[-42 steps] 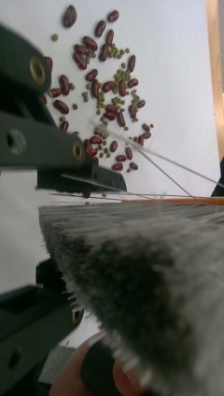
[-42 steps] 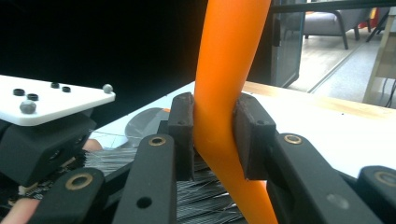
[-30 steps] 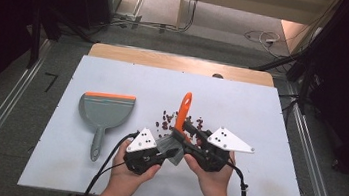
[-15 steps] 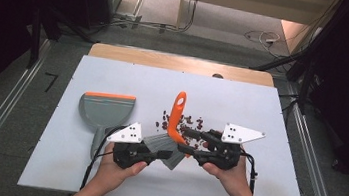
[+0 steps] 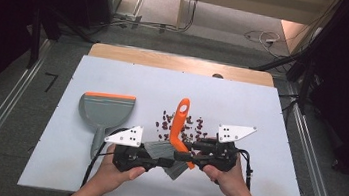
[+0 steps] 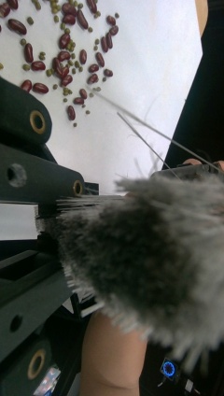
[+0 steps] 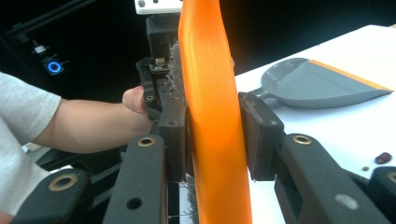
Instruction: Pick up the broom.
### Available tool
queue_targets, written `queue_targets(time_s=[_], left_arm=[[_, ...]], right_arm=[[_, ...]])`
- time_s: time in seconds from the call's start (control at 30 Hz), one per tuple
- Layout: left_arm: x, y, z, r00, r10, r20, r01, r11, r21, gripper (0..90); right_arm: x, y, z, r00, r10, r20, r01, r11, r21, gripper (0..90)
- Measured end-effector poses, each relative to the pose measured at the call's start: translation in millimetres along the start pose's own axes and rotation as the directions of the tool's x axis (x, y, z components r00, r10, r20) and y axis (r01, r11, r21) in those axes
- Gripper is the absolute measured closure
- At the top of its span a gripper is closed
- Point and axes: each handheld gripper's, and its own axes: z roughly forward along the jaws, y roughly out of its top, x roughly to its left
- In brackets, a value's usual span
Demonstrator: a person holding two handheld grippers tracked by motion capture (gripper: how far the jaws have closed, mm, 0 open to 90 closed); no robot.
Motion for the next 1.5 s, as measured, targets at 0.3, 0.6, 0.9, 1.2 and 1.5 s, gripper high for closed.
queue_targets(time_s=[0.3, 0.6, 0.9, 1.2, 1.5], left_arm=[[1.4, -0.7, 0.5, 0.9996, -0.014, 0.026, 0.013, 0.9999, 0.009, 85.8], [4.2, -0.7, -0.7, 0.999, -0.024, 0.039, 0.024, 0.9996, 0.013, 83.8], [8.2, 0.3, -13.0, 0.9859, -0.058, -0.157, 0.057, 0.9983, -0.015, 32.4], [6.7, -9.0, -33.8, 0.949, -0.027, -0.314, 0.036, 0.9991, 0.023, 4.8], [10.7, -16.8, -54.6, 0.9172, -0.024, -0.398, 0.028, 0.9996, 0.005, 0.0]], right_arm=[[-0.4, -0.4, 1.8, 0.9999, -0.014, -0.004, 0.014, 1.0, 0.026, 66.7], [7.0, 2.0, 2.0, 0.9985, -0.05, 0.02, 0.049, 0.997, 0.051, 68.6], [5.9, 5.4, -4.7, 0.9885, -0.026, 0.149, 0.021, 0.999, 0.034, 68.8], [-3.1, 5.8, -21.1, 0.9448, 0.028, 0.327, -0.032, 0.999, 0.008, 68.9], [-11.8, 4.0, -30.8, 0.8538, 0.049, 0.518, -0.07, 0.997, 0.022, 68.8]])
